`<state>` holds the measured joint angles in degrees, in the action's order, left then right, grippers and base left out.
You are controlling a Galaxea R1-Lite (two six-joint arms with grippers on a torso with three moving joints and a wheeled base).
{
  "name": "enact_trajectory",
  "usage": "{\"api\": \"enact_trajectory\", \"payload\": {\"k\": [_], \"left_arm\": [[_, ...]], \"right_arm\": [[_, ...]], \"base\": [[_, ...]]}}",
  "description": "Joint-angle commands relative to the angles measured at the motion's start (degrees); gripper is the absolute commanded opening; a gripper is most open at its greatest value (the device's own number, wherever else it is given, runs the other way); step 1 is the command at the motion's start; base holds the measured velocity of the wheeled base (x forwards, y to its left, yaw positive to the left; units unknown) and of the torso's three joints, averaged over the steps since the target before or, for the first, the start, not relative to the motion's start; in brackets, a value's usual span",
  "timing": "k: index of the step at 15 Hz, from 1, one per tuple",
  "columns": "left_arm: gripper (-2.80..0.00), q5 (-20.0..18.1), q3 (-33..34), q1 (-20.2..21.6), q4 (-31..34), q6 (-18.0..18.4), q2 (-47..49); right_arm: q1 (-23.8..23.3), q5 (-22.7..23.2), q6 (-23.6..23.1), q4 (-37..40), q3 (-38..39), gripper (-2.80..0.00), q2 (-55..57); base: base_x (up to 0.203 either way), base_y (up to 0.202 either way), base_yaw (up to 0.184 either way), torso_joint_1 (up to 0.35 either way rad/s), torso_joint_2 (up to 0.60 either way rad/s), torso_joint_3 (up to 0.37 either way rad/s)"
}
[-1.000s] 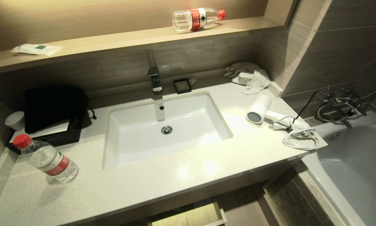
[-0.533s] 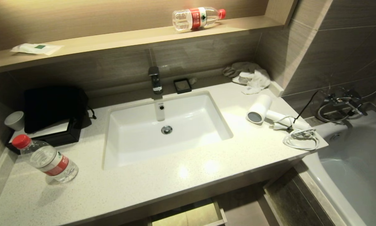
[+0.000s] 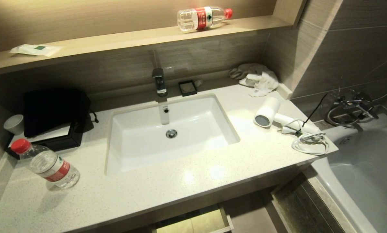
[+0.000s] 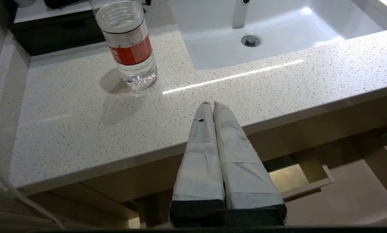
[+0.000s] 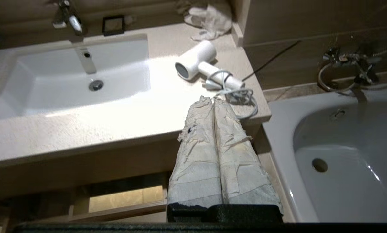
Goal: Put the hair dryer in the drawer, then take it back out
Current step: Pick up the hairdryer
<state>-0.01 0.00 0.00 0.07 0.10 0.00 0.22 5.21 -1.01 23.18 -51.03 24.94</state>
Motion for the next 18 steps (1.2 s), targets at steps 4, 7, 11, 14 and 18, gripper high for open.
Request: {"api": "enact_trajectory", "payload": {"k": [4,7,11,14,18], "left_arm": [[-2.8,0.0,0.0,0.0,0.0,0.0,0.0],[-2.8,0.0,0.0,0.0,0.0,0.0,0.0],[-2.8,0.0,0.0,0.0,0.0,0.0,0.0],[-2.8,0.0,0.0,0.0,0.0,0.0,0.0],[-2.8,0.0,0.0,0.0,0.0,0.0,0.0]], "right_arm": [[0.0,2.5,0.2,19.5,-46.5,-2.8,45.5],[-2.4,9.6,0.1,23.8,-57.7,-2.8,61.6],[-7.4,22.1,-6.1,28.2,-59.3,-2.8,71.6],[-10.0,19.3,-25.9,29.3,-57.3,-2.8,75.0],[-10.9,10.4,-43.2,29.0,-53.0,-2.8,77.7]], "base": [[0.0,0.0,0.0,0.001,0.02,0.013],[0.0,0.0,0.0,-0.021,0.05,0.025],[0.0,0.0,0.0,-0.028,0.05,0.032],[0.0,0.0,0.0,-0.019,0.04,0.025],[0.0,0.0,0.0,-0.005,0.01,0.008]]}}
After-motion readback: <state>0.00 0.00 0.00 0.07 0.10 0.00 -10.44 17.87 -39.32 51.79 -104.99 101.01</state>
